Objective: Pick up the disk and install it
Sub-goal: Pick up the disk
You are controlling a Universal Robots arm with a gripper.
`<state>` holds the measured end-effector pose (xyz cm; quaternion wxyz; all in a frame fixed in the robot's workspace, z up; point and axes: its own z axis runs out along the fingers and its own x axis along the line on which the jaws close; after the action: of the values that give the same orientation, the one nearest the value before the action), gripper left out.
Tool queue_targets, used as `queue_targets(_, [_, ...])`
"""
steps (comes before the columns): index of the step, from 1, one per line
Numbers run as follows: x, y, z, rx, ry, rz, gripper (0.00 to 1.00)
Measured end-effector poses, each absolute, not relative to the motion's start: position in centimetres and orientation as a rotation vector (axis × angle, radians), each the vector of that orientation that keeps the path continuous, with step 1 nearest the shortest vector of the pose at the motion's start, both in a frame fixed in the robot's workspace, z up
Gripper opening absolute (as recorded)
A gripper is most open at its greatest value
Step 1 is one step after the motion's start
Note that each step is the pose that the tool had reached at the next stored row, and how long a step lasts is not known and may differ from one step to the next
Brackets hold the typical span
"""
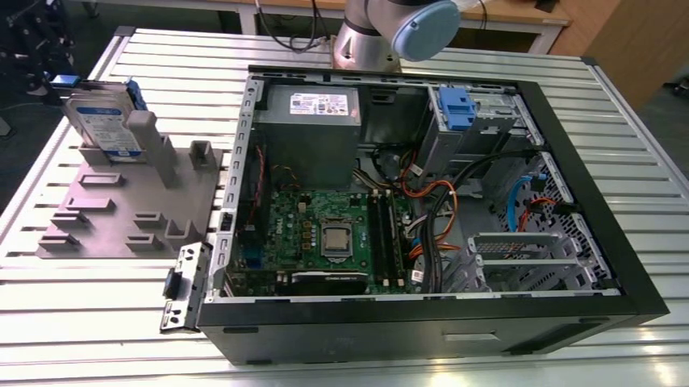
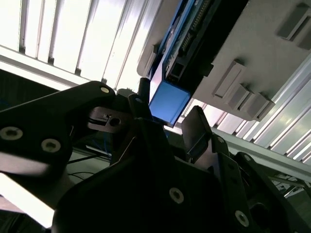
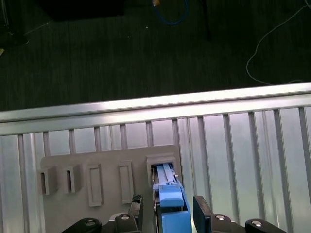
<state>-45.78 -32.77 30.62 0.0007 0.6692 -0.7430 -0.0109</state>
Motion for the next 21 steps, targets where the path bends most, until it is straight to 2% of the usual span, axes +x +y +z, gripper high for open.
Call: queue_targets(21, [-45.3, -32.8, 29.2, 2.120, -2.326, -0.042, 0.53])
